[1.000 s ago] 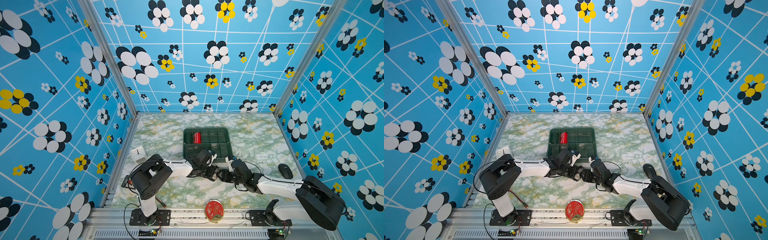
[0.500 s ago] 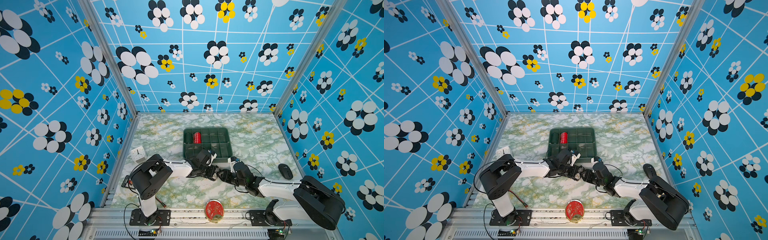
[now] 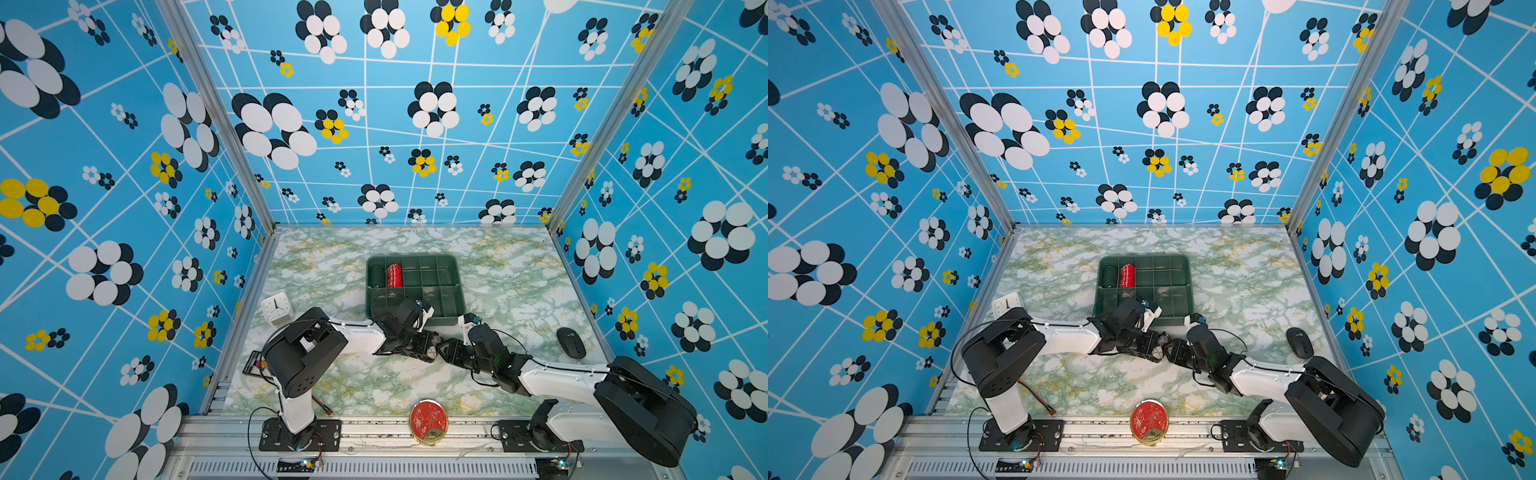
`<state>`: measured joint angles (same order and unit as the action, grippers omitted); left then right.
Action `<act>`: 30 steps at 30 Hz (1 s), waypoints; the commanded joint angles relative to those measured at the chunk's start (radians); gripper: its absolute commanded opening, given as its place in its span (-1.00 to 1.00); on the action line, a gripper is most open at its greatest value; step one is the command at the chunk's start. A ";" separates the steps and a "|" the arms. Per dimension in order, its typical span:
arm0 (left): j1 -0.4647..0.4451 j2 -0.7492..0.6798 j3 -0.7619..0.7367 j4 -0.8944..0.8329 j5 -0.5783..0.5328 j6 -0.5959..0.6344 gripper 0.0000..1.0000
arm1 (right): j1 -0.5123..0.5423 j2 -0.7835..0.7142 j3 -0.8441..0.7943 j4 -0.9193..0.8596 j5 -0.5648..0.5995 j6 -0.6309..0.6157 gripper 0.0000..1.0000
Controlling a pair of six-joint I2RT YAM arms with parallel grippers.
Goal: Roll the socks
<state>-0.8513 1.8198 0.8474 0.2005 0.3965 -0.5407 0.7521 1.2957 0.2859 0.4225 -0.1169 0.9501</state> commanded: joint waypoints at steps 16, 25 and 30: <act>-0.126 0.184 0.021 0.005 0.320 -0.172 -1.00 | 0.002 0.015 -0.011 0.090 -0.016 -0.026 -0.14; -0.197 0.155 -0.001 -0.018 0.274 -0.203 -1.00 | 0.003 -0.111 0.046 -0.252 0.022 -0.072 -0.14; -0.233 0.134 0.002 -0.029 0.245 -0.224 -1.00 | 0.002 -0.163 0.061 -0.375 0.024 -0.098 -0.13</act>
<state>-0.9535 1.8870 0.8787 0.3099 0.3527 -0.6376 0.7372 1.1324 0.3061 0.0998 -0.0620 0.8898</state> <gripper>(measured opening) 0.045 0.431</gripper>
